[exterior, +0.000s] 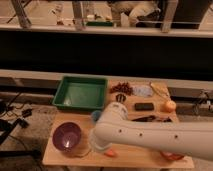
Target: Place fork in purple bowl
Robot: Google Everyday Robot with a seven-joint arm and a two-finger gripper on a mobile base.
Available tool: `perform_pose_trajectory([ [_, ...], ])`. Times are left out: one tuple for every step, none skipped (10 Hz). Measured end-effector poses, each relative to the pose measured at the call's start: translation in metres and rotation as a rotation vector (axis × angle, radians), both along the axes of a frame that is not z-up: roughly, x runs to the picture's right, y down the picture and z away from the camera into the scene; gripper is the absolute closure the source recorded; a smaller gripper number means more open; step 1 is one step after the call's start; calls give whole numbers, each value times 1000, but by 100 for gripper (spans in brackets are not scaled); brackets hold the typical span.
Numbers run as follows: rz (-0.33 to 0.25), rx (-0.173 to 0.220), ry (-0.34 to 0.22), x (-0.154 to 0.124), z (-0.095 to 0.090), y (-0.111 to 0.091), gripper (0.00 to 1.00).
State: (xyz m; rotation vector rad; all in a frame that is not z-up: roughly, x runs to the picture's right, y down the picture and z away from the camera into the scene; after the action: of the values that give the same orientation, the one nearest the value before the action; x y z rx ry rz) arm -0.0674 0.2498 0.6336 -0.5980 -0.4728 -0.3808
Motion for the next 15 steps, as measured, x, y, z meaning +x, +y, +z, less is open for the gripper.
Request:
perform_pose_trajectory([
  [-16, 0, 0, -2, 8, -8, 83],
  [-24, 3, -7, -7, 15, -17, 83],
  [-37, 2, -11, -13, 20, -24, 83],
  [-50, -1, -13, -19, 24, -30, 83],
  [-59, -4, -16, -23, 24, -32, 83],
  [-68, -10, -22, -28, 24, -32, 83],
  [-77, -15, -30, -33, 24, -31, 83],
  [-81, -19, -35, -34, 24, -31, 83],
  [-83, -20, -36, -35, 24, -31, 83],
  [-84, -20, -38, -36, 24, -31, 83],
  [-84, -20, -38, -36, 24, -31, 83],
  [-84, -20, -37, -36, 24, -31, 83],
  [-84, -20, -38, -36, 24, -31, 83],
  [-84, -20, -38, -36, 24, -31, 83],
  [-84, -20, -38, -36, 24, -31, 83],
])
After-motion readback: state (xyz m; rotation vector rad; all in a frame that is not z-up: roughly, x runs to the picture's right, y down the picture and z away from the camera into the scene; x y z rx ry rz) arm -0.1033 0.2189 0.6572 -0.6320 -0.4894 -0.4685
